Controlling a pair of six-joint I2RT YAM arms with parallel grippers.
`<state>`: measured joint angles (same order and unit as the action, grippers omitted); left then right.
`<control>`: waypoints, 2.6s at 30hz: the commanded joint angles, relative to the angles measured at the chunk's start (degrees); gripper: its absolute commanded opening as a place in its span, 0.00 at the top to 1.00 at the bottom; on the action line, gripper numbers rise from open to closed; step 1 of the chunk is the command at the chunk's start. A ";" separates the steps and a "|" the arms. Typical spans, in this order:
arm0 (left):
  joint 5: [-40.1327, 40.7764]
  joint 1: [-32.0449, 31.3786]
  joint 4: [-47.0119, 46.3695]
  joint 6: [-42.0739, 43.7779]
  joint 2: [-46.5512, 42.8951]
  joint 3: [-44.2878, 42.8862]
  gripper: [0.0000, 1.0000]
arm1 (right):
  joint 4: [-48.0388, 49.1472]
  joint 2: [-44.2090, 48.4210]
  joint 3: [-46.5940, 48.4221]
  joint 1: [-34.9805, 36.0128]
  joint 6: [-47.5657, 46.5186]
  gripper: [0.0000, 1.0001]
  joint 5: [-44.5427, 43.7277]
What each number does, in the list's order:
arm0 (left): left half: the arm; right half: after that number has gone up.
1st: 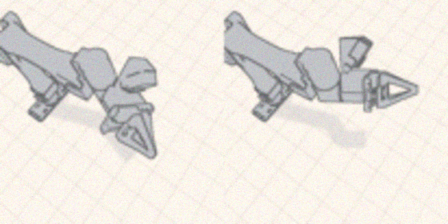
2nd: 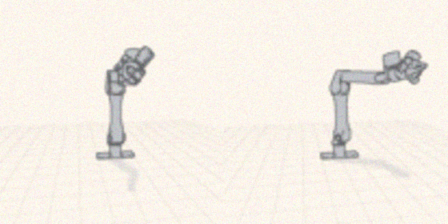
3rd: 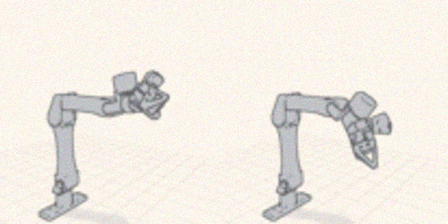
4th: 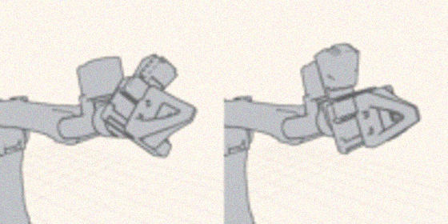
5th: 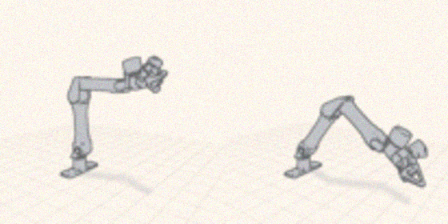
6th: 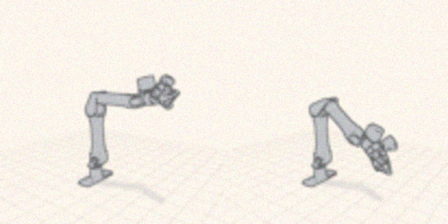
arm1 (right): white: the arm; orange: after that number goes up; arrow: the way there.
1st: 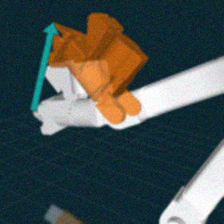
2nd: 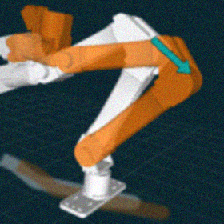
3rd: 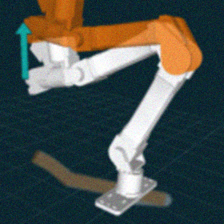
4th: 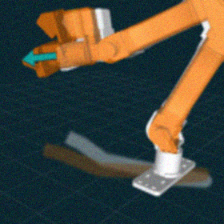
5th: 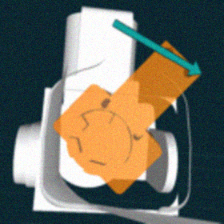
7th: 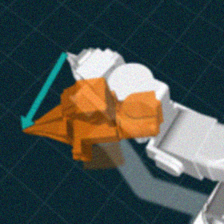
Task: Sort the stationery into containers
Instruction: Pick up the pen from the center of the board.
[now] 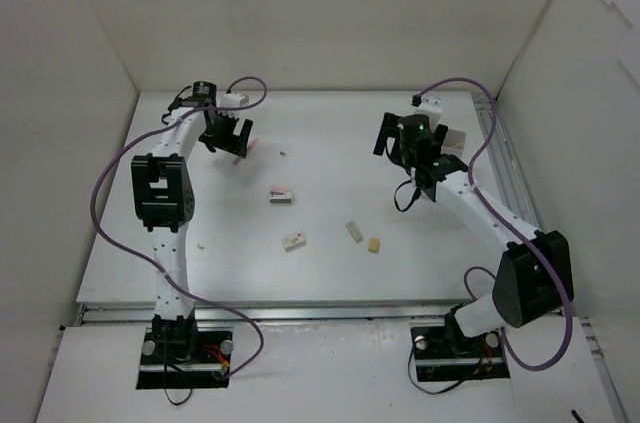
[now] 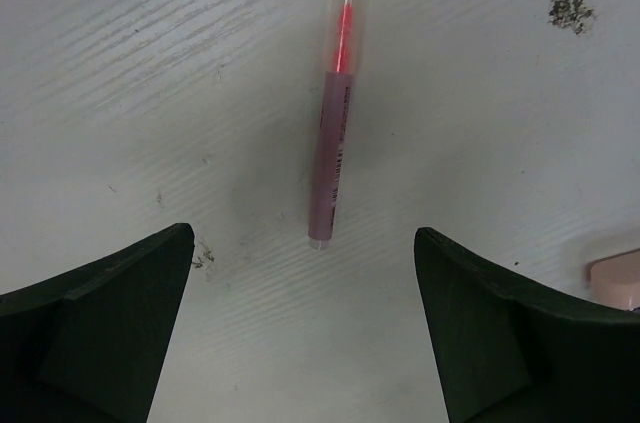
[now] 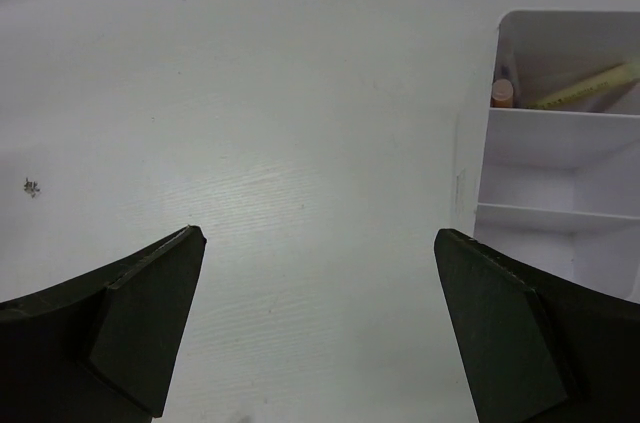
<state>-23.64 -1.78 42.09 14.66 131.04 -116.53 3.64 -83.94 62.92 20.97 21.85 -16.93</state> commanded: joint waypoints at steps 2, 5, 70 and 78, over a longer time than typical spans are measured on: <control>4.65 -1.65 2.56 3.10 -0.97 -3.97 0.15 | 0.93 4.40 -1.39 -0.41 0.65 0.02 -1.96; 8.16 -2.88 0.98 3.36 -0.09 -3.36 0.17 | 0.76 5.19 -2.44 -0.58 0.57 0.02 -1.97; -5.98 -23.35 -50.42 -26.95 -52.02 53.59 1.00 | 41.44 5.98 -14.66 13.12 10.94 0.03 36.18; -4.50 -26.60 -52.55 -27.75 -55.46 55.10 1.00 | 42.33 5.19 -15.37 15.85 10.50 0.12 30.29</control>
<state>-28.38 -27.18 -3.92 -11.22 77.84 -58.61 39.27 -78.96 46.92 35.83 31.92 15.07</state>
